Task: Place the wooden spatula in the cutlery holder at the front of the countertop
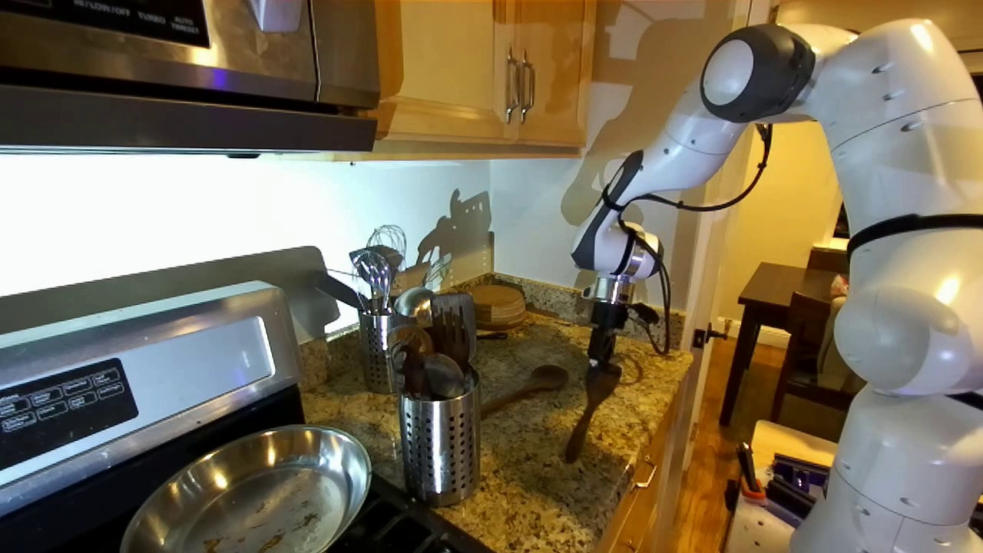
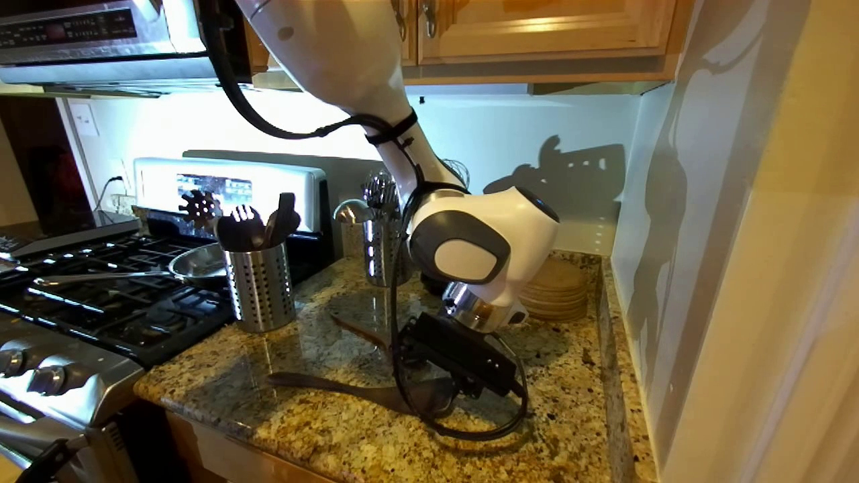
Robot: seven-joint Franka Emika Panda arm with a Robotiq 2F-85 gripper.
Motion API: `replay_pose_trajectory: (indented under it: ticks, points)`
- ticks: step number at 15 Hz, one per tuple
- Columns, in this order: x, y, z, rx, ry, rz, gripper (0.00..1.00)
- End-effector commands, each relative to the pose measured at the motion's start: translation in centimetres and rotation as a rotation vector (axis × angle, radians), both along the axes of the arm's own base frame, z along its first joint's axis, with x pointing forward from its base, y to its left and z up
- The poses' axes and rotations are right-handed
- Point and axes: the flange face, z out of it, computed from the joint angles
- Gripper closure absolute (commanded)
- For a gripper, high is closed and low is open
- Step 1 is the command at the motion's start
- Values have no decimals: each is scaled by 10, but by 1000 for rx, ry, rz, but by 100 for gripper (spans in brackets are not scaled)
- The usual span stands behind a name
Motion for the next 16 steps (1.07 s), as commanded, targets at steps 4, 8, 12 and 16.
replay_pose_trajectory:
  ticks: [4,8,12,16]
  points:
    - [15,33,-4,62,37,48,0]
    - [16,28,-4,42,37,40,0]
    - [12,11,-4,26,21,20,0]
    - [7,-8,-1,16,9,-8,0]
